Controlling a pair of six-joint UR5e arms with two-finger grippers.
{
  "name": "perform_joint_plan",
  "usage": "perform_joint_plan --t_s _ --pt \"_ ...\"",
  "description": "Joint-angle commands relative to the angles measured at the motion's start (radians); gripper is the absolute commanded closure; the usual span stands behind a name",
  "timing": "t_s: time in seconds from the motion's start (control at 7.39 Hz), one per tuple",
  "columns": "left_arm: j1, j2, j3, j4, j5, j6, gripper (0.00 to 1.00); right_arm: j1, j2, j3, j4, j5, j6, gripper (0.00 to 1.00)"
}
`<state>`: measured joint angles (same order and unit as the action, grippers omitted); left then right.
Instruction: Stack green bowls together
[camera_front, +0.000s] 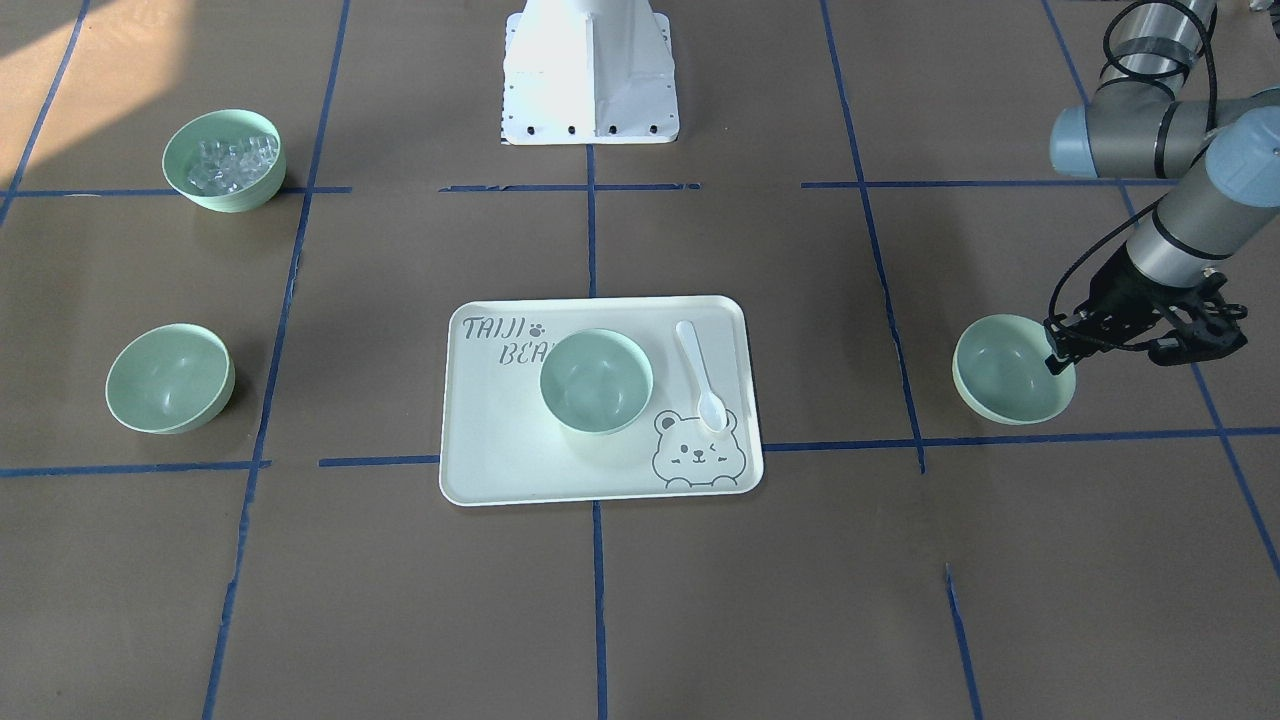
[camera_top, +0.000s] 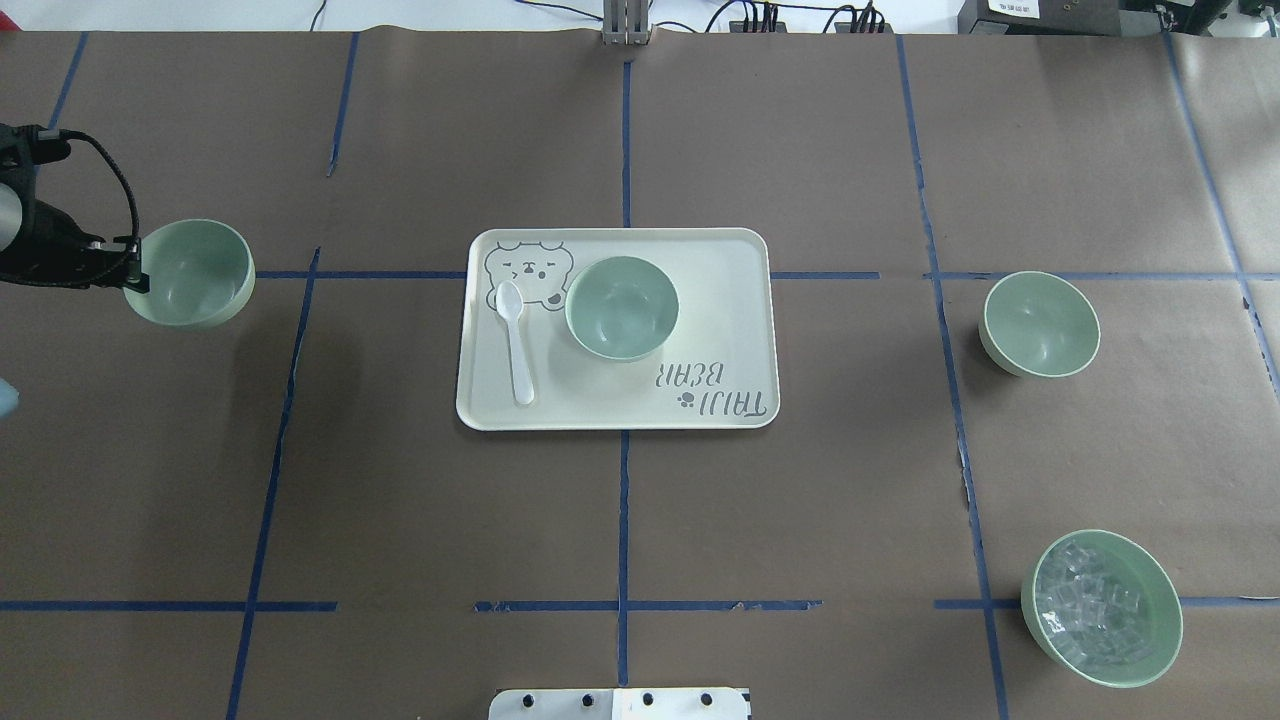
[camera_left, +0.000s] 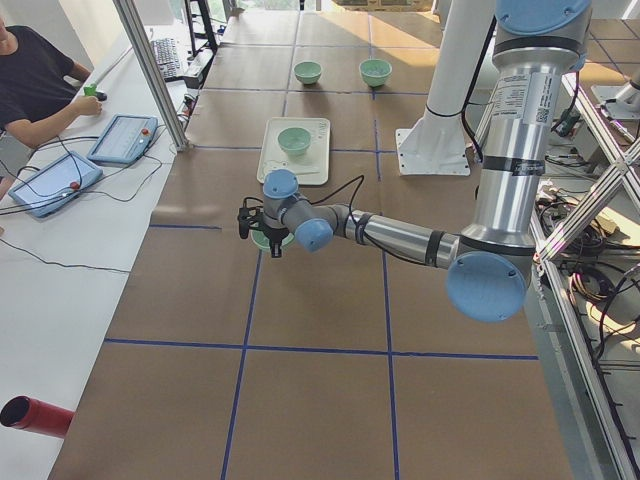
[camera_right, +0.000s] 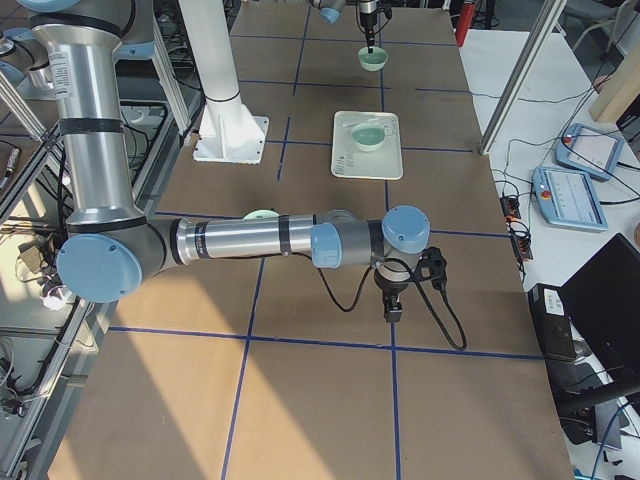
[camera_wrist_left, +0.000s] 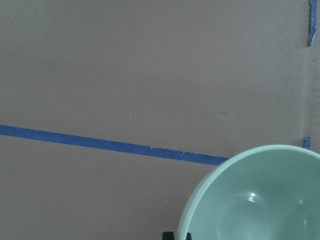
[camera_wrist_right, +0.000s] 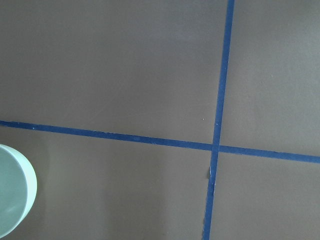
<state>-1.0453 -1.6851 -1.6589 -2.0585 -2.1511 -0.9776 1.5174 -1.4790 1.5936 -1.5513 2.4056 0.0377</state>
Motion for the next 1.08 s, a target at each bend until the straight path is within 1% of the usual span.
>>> perform_joint_plan --t_s 0.0,0.14,0.27,0.41,0.54,0.68,0.95 --pt "-0.019 -0.136 -0.041 0.189 -0.010 -0.038 1.00 -0.070 -0.003 0.002 0.148 0.001 0.212 0.00" --pt "-0.015 -0.210 -0.042 0.240 -0.012 -0.135 1.00 -0.148 -0.023 -0.004 0.315 -0.006 0.379 0.00" --pt "-0.006 -0.238 -0.041 0.242 -0.010 -0.227 1.00 -0.214 -0.027 -0.004 0.418 -0.011 0.536 0.00" --pt "0.001 -0.276 -0.044 0.244 -0.010 -0.328 1.00 -0.271 -0.029 -0.004 0.507 -0.029 0.645 0.00" --pt "0.005 -0.306 -0.047 0.245 -0.010 -0.395 1.00 -0.333 -0.029 -0.004 0.545 -0.070 0.728 0.00" --pt "0.011 -0.315 -0.050 0.247 -0.010 -0.423 1.00 -0.386 -0.030 -0.004 0.551 -0.121 0.754 0.00" --pt "0.034 -0.338 -0.053 0.247 -0.010 -0.478 1.00 -0.439 -0.030 -0.006 0.550 -0.140 0.757 0.00"
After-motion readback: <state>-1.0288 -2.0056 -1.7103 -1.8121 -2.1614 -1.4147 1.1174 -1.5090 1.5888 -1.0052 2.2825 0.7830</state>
